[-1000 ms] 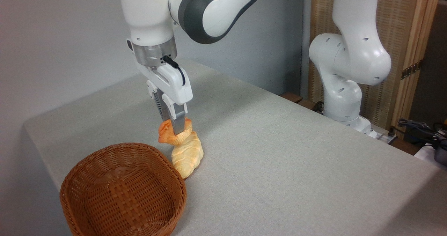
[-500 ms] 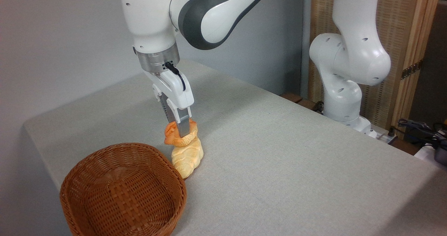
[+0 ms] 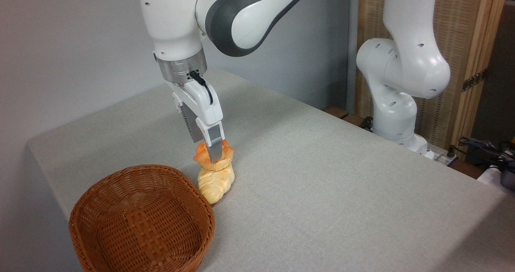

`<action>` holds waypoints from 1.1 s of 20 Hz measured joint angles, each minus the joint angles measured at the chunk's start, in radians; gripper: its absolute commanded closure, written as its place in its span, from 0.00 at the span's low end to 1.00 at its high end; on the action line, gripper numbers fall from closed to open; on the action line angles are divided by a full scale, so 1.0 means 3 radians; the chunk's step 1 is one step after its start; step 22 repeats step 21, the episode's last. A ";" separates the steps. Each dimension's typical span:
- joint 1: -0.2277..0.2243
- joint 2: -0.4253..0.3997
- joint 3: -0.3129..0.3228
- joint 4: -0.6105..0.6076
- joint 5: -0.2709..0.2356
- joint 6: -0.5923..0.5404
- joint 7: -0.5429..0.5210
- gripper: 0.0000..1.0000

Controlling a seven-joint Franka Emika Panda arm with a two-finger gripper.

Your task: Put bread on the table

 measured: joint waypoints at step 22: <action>0.0034 -0.0046 0.0301 0.0351 0.0309 0.0112 -0.0022 0.00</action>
